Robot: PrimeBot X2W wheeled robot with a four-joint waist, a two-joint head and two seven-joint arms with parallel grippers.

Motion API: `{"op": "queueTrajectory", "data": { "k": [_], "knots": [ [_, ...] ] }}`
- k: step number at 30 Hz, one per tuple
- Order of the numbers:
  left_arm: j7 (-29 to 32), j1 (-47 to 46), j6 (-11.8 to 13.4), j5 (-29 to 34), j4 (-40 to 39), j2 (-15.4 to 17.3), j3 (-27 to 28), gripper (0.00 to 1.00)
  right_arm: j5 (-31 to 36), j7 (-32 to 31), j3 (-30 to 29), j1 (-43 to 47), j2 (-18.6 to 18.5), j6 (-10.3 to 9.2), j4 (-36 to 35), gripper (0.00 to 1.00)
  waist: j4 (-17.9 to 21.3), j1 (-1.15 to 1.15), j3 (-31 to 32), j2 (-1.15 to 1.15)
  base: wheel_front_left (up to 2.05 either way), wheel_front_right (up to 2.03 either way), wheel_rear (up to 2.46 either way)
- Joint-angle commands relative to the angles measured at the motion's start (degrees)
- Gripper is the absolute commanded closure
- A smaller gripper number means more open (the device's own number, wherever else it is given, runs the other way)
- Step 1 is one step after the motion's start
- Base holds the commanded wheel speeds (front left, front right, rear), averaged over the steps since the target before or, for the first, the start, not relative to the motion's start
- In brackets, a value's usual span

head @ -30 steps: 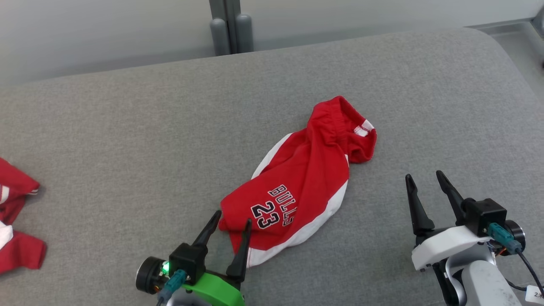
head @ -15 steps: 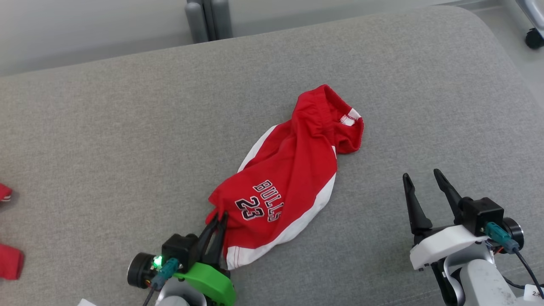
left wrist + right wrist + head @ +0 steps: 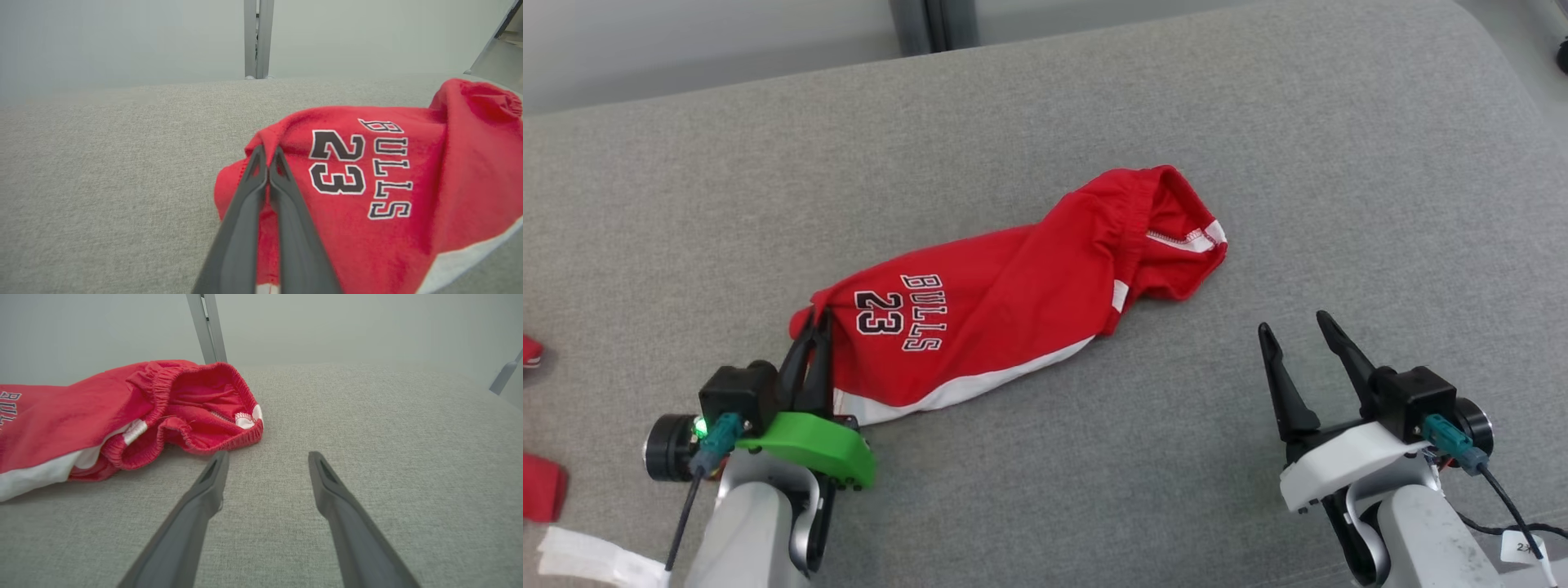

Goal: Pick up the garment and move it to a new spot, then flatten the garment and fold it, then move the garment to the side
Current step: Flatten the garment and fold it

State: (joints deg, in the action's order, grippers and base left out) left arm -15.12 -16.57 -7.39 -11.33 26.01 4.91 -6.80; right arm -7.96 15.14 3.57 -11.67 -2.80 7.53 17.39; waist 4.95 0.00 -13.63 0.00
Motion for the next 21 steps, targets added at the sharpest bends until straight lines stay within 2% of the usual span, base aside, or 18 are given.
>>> {"op": "queueTrajectory", "data": {
  "k": [1, 4, 5, 6, 7, 15, 21],
  "knots": [
    [-0.1, -1.9, -0.2, 0.7, 1.2, 0.9, 0.6, 1.00, 0.0, 0.0, 0.5, -0.8, -0.2, -0.08, 0.0, 0.00, -0.1, 0.00, -0.7, 0.00, 0.00, 0.00, 0.00],
    [-0.1, -4.4, -0.2, 1.5, 4.6, 1.3, 2.7, 1.00, -0.4, 0.0, 2.6, -1.2, -0.2, -0.08, -0.3, 0.00, -0.1, 0.00, -1.4, 0.00, 0.00, 0.00, 0.00],
    [-0.1, -5.1, -0.2, 1.6, 5.4, 1.2, 3.1, 0.90, -0.5, 0.0, 3.3, -1.4, -0.2, -0.08, -0.2, 0.00, -0.2, 0.00, -1.6, 0.00, 0.00, 0.00, 0.00],
    [-0.1, -5.8, -0.1, 2.0, 5.9, 1.0, 3.9, 0.27, -0.7, 0.0, 4.4, -1.7, -0.2, -0.08, -0.1, 0.00, -0.3, 0.00, -1.8, 0.00, 0.00, 0.00, 0.00],
    [-0.1, -6.2, -0.1, 2.2, 6.3, 0.9, 4.4, 0.00, -0.8, 0.0, 5.1, -2.0, -0.2, -0.08, 0.0, 0.00, -0.3, 0.00, -1.9, 0.00, 0.00, 0.00, 0.00],
    [0.0, -2.9, -0.1, 3.4, 1.8, -1.1, 6.9, 0.00, -3.2, 0.0, 10.2, -3.9, -0.2, -0.08, 0.9, 0.00, -3.1, 0.00, -1.7, 0.00, 0.00, 0.00, 0.00],
    [-0.1, 1.6, -0.1, 2.3, -2.1, -1.8, 4.7, 0.00, -3.6, 0.0, 11.6, -5.8, -0.2, -0.08, 2.7, 0.00, -7.0, 0.00, -1.4, 0.00, 0.00, 0.00, 0.00]
  ]
}}
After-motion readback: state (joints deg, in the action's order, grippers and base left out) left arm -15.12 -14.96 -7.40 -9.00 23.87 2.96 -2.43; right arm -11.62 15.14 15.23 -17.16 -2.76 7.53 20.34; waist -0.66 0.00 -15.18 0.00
